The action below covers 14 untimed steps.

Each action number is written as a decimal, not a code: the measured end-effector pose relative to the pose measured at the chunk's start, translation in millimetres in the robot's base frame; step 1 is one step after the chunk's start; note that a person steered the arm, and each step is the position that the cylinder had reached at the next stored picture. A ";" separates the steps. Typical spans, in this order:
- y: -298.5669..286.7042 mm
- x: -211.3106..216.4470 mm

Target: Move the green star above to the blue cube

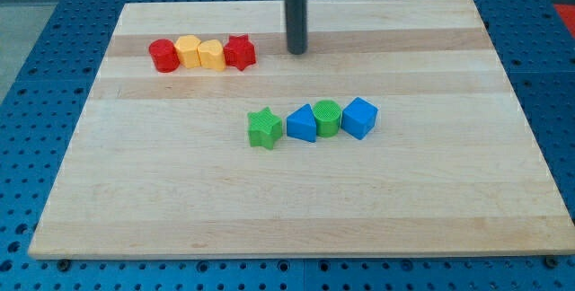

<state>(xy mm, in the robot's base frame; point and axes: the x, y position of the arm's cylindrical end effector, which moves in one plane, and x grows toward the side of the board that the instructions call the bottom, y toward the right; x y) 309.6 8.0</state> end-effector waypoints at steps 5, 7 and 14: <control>-138.5 109.7; -134.8 160.5; 118.9 154.1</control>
<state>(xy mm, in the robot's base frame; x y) 463.7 126.9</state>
